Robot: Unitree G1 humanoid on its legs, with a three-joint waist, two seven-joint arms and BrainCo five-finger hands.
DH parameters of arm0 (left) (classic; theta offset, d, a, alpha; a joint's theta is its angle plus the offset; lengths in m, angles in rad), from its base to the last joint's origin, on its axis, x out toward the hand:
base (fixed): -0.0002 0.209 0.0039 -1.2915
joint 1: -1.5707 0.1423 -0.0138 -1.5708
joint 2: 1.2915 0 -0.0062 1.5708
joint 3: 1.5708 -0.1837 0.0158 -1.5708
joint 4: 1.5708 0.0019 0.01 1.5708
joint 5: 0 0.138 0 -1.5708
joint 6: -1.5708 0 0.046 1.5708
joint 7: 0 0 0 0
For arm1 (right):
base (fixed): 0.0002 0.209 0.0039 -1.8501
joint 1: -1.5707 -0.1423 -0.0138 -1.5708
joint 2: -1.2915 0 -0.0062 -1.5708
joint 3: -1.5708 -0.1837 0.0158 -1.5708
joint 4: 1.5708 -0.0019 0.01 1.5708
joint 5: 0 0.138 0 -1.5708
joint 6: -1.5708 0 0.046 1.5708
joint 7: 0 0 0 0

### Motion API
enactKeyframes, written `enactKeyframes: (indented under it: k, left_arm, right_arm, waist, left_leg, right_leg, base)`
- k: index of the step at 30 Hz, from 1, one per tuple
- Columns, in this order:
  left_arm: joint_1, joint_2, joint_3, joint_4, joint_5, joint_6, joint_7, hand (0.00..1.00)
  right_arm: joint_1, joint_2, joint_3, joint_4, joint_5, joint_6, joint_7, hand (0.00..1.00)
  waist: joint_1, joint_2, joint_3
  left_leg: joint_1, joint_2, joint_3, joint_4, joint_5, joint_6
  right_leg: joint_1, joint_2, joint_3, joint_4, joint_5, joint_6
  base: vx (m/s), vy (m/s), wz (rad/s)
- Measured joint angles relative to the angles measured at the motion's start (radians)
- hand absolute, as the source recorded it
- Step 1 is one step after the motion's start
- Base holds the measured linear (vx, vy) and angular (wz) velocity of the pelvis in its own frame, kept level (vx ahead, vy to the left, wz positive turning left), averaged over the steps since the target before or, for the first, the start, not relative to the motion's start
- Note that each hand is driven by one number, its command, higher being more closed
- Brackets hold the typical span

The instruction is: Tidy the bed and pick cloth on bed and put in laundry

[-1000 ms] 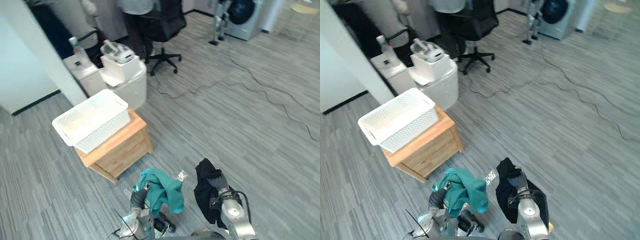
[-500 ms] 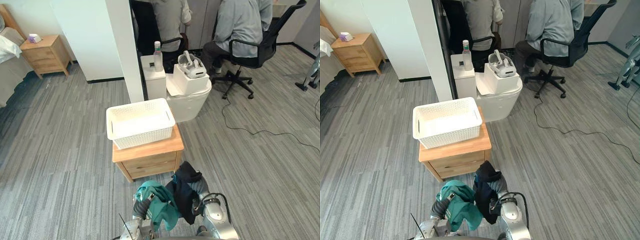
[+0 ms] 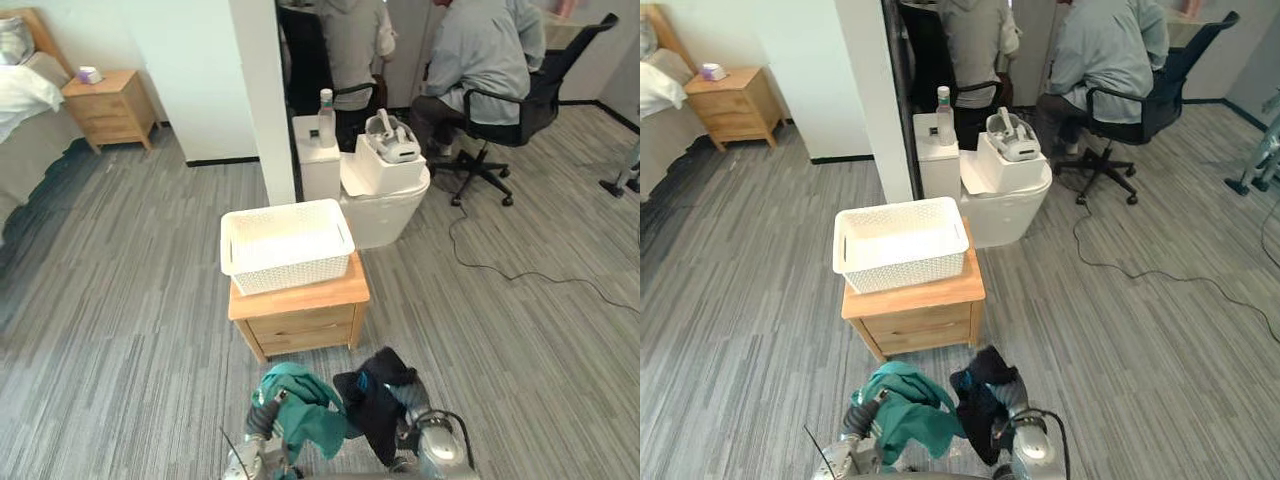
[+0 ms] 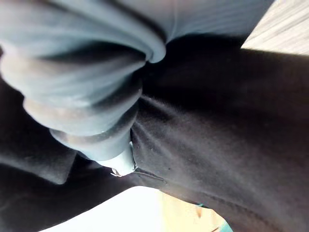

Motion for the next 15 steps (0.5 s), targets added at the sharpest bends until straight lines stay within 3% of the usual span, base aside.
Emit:
enactKeyframes:
  k: [3, 6, 8, 9, 10, 11, 13, 15]
  left_arm:
    - [0.0, -0.03, 0.028, 0.022, 0.002, 0.0, 0.009, 1.0]
    - [0.001, -0.034, 0.049, 0.018, 0.002, 0.0, 0.013, 1.0]
    - [0.001, -0.035, 0.071, 0.021, 0.002, -0.001, 0.014, 1.0]
    - [-0.002, -0.029, 0.078, 0.017, 0.002, -0.002, 0.014, 1.0]
    - [0.0, -0.013, 0.085, 0.002, 0.002, -0.004, 0.014, 1.0]
    - [-0.004, -0.004, 0.098, 0.015, 0.002, 0.002, 0.013, 1.0]
    - [0.014, 0.001, 0.106, 0.002, 0.004, 0.002, 0.011, 1.0]
    - [0.014, 0.022, 0.095, 0.001, 0.024, 0.005, 0.006, 1.0]
  right_arm:
    - [0.008, -0.03, -0.023, 0.0, 0.007, 0.012, 0.0, 1.0]
    - [0.005, -0.029, -0.023, 0.0, 0.009, 0.012, 0.0, 1.0]
    - [-0.011, -0.031, -0.022, 0.002, 0.015, 0.012, 0.002, 1.0]
    - [-0.022, -0.025, -0.021, 0.002, 0.021, 0.011, 0.004, 1.0]
    - [-0.016, -0.014, -0.017, 0.002, 0.023, 0.01, 0.009, 1.0]
    - [-0.019, 0.0, -0.019, 0.02, 0.033, 0.012, 0.021, 1.0]
    - [-0.029, 0.003, -0.019, 0.021, 0.039, 0.012, 0.021, 1.0]
    - [-0.024, 0.011, -0.019, 0.021, 0.04, 0.01, 0.022, 1.0]
  waist:
    - [0.001, 0.034, 0.009]
    - [0.004, 0.044, 0.02]
    - [0.01, 0.08, 0.01]
    - [-0.002, 0.073, 0.023]
    - [-0.003, 0.036, 0.014]
    - [0.005, 0.017, 0.012]
    - [0.01, -0.01, 0.005]
    - [0.003, -0.051, 0.003]
  left_leg:
    - [-0.004, -0.002, 0.01, -0.038, 0.0, -0.007]
    - [-0.043, 0.018, 0.008, -0.003, 0.0, -0.007]
    - [-0.068, 0.052, 0.009, -0.005, -0.001, -0.009]
    - [-0.083, 0.075, 0.006, 0.011, 0.002, -0.013]
    - [-0.087, 0.058, 0.004, 0.018, 0.003, -0.013]
    - [-0.103, 0.056, -0.006, 0.048, 0.005, -0.01]
    - [-0.11, 0.042, -0.001, 0.052, 0.003, -0.008]
    - [-0.055, 0.006, 0.011, 0.024, -0.017, 0.005]
  right_leg:
    - [0.009, 0.017, 0.018, -0.065, 0.023, -0.003]
    - [-0.013, 0.041, 0.05, -0.092, 0.024, -0.007]
    - [-0.026, 0.074, 0.056, -0.085, -0.004, -0.003]
    - [-0.068, 0.085, 0.075, 0.053, -0.03, -0.059]
    - [-0.069, 0.062, 0.098, 0.082, -0.067, -0.051]
    - [-0.078, 0.056, 0.103, 0.098, -0.102, -0.008]
    - [-0.13, 0.037, 0.127, 0.202, -0.154, -0.01]
    - [-0.154, -0.013, 0.134, 0.333, -0.202, 0.007]
  base:
    - [-0.09, -0.044, 0.07]
    - [-0.09, -0.061, -0.01]
    - [-0.03, -0.062, -0.12]
    - [0.07, -0.016, 0.17]
    - [0.12, -0.021, 0.21]
    - [0.09, -0.017, -0.07]
    - [0.07, -0.001, -0.2]
    - [0.15, 0.039, -0.08]
